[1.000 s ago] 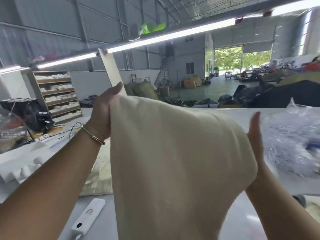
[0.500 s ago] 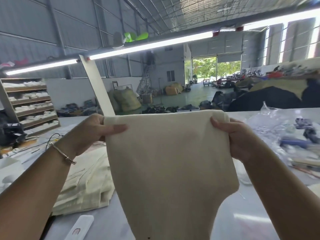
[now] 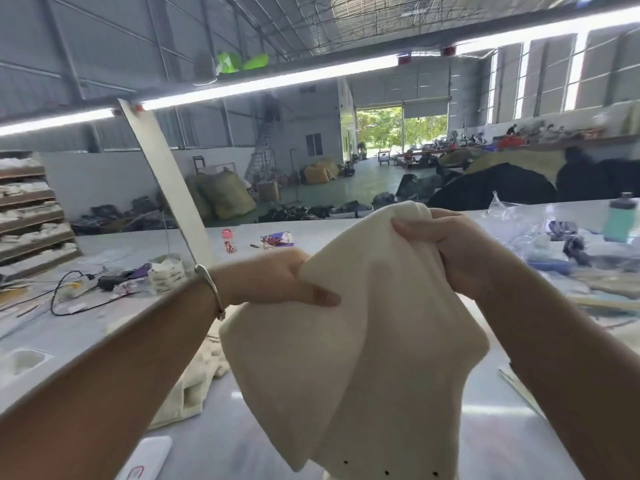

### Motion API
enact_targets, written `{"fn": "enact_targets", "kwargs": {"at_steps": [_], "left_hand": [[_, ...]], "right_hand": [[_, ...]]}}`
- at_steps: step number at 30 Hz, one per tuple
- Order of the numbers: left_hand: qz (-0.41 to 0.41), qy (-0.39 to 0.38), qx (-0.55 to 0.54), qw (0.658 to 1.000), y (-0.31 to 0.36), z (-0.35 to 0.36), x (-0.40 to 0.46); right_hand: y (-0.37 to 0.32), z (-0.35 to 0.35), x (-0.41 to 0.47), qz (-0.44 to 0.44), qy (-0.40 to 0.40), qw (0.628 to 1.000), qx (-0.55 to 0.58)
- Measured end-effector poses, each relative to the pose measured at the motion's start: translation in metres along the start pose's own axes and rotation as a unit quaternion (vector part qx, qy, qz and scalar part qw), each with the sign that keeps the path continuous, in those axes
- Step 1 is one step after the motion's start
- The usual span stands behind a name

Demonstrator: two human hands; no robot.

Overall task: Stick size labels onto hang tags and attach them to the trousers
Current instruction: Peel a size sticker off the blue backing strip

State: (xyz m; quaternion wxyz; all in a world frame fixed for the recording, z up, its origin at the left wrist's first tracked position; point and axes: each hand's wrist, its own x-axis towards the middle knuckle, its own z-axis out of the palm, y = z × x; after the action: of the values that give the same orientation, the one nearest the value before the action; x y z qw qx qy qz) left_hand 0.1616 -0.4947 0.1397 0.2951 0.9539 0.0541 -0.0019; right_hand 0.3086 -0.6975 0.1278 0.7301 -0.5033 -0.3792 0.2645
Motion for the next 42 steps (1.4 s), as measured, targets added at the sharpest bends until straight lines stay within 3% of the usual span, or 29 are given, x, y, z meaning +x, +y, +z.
{"fn": "enact_targets", "kwargs": {"at_steps": [3, 6, 7, 9, 10, 12, 15, 17, 20, 23, 25, 28, 30, 32, 35, 37, 40, 42], "left_hand": [[-0.022, -0.086, -0.185, 0.979, 0.012, 0.002, 0.014], [-0.018, -0.058, -0.319, 0.946, 0.03, 0.018, 0.041], [-0.009, -0.054, -0.354, 0.934, 0.036, 0.027, 0.051], [-0.001, -0.041, -0.411, 0.911, 0.046, 0.044, 0.069], [-0.004, -0.031, -0.432, 0.902, 0.051, 0.051, 0.076], [-0.002, -0.016, -0.464, 0.886, 0.063, 0.063, 0.088], [0.032, 0.017, -0.509, 0.86, 0.088, 0.076, 0.102], [0.059, 0.032, -0.539, 0.84, 0.102, 0.082, 0.105], [0.107, 0.045, -0.594, 0.796, 0.106, 0.083, 0.1], [0.137, 0.077, -0.635, 0.756, 0.079, 0.079, 0.087], [0.116, 0.102, -0.647, 0.746, 0.047, 0.079, 0.074], [0.052, 0.152, -0.636, 0.755, -0.022, 0.09, 0.048], [-0.023, 0.167, -0.653, 0.738, -0.077, 0.109, 0.03], [-0.127, 0.18, -0.653, 0.725, -0.138, 0.144, 0.011], [-0.341, 0.159, -0.567, 0.733, -0.221, 0.201, -0.02], [-0.437, 0.148, -0.45, 0.765, -0.268, 0.225, -0.034], [-0.465, 0.106, -0.217, 0.852, -0.311, 0.232, -0.04], [-0.443, 0.096, -0.174, 0.874, -0.323, 0.232, -0.043]], "right_hand": [[-0.007, -0.026, -0.013, -0.009, 0.024, 0.999, -0.031], [-0.001, -0.056, -0.024, -0.004, 0.138, 0.978, -0.156], [0.006, -0.068, -0.026, -0.016, 0.215, 0.941, -0.262], [0.026, -0.082, -0.035, -0.054, 0.369, 0.815, -0.444], [0.036, -0.082, -0.043, -0.075, 0.396, 0.78, -0.479], [0.058, -0.082, -0.056, -0.09, 0.375, 0.783, -0.488], [0.079, -0.082, -0.074, -0.065, 0.32, 0.841, -0.431], [0.076, -0.086, -0.087, -0.086, 0.324, 0.861, -0.383], [0.059, -0.089, -0.103, -0.16, 0.347, 0.852, -0.357], [0.055, -0.084, -0.1, -0.197, 0.316, 0.825, -0.424], [0.068, -0.077, -0.089, -0.197, 0.276, 0.811, -0.477], [0.12, -0.063, -0.078, -0.154, 0.202, 0.822, -0.51], [0.173, -0.058, -0.075, -0.093, 0.159, 0.82, -0.542], [0.235, -0.055, -0.082, 0.025, 0.09, 0.78, -0.619], [0.323, -0.044, -0.111, 0.236, -0.033, 0.703, -0.67], [0.358, -0.033, -0.127, 0.262, -0.063, 0.68, -0.682], [0.374, -0.026, -0.13, 0.241, -0.05, 0.673, -0.698], [0.374, -0.021, -0.126, 0.234, -0.051, 0.673, -0.7]]}}
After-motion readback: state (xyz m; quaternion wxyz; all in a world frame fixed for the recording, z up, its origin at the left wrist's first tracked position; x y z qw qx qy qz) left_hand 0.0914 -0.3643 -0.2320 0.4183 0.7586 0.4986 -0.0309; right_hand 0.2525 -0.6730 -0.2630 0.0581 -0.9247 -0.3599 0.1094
